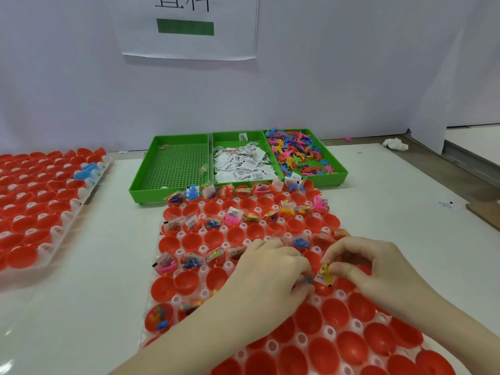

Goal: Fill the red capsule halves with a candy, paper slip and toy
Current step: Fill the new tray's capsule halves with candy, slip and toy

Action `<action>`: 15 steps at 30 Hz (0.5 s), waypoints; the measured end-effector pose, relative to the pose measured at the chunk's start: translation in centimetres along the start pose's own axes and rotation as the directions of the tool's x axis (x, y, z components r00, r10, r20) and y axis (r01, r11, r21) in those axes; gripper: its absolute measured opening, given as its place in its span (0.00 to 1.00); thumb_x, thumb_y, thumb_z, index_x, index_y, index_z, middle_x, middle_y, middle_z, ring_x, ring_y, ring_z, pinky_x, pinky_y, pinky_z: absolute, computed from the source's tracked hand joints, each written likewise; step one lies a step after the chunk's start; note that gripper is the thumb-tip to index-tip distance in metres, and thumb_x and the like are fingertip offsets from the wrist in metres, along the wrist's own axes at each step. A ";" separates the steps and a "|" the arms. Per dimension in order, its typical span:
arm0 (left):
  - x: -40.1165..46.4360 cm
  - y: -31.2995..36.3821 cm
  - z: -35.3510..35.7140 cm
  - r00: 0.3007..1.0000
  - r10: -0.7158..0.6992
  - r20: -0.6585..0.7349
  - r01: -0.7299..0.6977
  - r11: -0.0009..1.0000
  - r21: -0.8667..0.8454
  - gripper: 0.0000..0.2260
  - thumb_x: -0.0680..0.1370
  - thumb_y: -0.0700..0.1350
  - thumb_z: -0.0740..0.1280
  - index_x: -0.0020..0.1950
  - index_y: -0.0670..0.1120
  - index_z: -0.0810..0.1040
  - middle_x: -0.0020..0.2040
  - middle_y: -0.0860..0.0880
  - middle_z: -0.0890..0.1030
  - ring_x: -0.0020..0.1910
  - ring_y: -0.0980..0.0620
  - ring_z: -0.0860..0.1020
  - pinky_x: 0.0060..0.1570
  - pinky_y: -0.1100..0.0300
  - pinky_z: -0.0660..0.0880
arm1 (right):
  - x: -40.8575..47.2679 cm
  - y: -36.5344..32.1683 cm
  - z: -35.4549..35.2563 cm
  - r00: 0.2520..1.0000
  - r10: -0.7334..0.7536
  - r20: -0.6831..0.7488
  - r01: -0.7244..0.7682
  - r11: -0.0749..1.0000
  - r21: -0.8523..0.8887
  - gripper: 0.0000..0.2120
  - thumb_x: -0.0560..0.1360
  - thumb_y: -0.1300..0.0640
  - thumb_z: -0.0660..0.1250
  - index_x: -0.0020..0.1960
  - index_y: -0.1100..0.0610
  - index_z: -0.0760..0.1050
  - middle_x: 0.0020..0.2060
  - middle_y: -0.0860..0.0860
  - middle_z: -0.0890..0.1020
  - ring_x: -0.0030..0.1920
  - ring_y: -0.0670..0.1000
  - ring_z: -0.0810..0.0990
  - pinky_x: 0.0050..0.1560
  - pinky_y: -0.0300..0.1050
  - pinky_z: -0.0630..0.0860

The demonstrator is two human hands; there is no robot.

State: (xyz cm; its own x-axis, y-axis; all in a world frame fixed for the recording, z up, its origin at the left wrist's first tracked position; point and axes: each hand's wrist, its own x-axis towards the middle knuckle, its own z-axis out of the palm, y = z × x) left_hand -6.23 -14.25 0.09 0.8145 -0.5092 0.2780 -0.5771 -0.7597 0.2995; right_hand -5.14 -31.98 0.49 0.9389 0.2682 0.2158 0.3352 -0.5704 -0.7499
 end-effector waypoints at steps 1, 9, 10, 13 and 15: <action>-0.1 0.0 0.1 1.000 0.010 -0.006 -0.010 1.000 0.004 0.10 0.78 0.52 0.61 0.54 0.52 0.79 0.50 0.55 0.78 0.53 0.55 0.70 0.47 0.63 0.58 | -0.1 0.1 0.1 0.999 -0.032 0.017 0.032 0.999 -0.033 0.21 0.66 0.69 0.72 0.30 0.43 0.76 0.32 0.39 0.81 0.36 0.43 0.80 0.41 0.36 0.74; 0.3 -0.1 0.5 1.000 0.024 -0.006 -0.024 0.999 -0.027 0.08 0.76 0.46 0.63 0.48 0.44 0.79 0.45 0.49 0.77 0.48 0.51 0.71 0.52 0.60 0.67 | -0.1 0.3 0.1 0.942 -0.244 0.231 0.318 0.870 -0.376 0.08 0.61 0.63 0.69 0.36 0.52 0.79 0.30 0.39 0.78 0.37 0.39 0.73 0.38 0.27 0.69; 0.3 -0.1 0.5 1.000 0.019 0.000 -0.019 0.999 -0.039 0.08 0.76 0.46 0.63 0.47 0.44 0.79 0.45 0.48 0.77 0.48 0.51 0.71 0.53 0.59 0.67 | 0.1 0.2 -0.1 0.941 -0.244 0.233 0.322 0.859 -0.399 0.08 0.61 0.63 0.70 0.37 0.52 0.80 0.29 0.40 0.78 0.38 0.41 0.74 0.38 0.30 0.70; 0.3 -0.1 0.5 1.000 0.002 0.013 -0.001 0.998 -0.066 0.08 0.76 0.46 0.63 0.49 0.45 0.79 0.45 0.49 0.78 0.48 0.52 0.72 0.53 0.61 0.67 | 0.7 0.0 -0.3 0.949 -0.114 0.295 0.247 0.850 -0.466 0.08 0.69 0.60 0.70 0.45 0.50 0.81 0.33 0.40 0.74 0.44 0.45 0.74 0.45 0.35 0.70; 0.4 -0.1 0.5 1.000 -0.003 0.010 0.004 0.997 -0.075 0.09 0.76 0.46 0.63 0.51 0.45 0.80 0.45 0.49 0.79 0.48 0.52 0.73 0.52 0.62 0.67 | 1.0 -0.5 -0.1 0.918 -0.065 0.392 0.291 0.780 -0.554 0.07 0.72 0.58 0.65 0.46 0.49 0.80 0.37 0.43 0.77 0.45 0.44 0.75 0.46 0.39 0.72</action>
State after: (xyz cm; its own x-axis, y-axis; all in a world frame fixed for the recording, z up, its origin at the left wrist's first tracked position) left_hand -5.80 -14.55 -0.28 0.8170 -0.5107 0.2679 -0.5766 -0.7292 0.3684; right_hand -4.37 -31.53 1.13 0.8095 0.5871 0.0014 0.5782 -0.7968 -0.1755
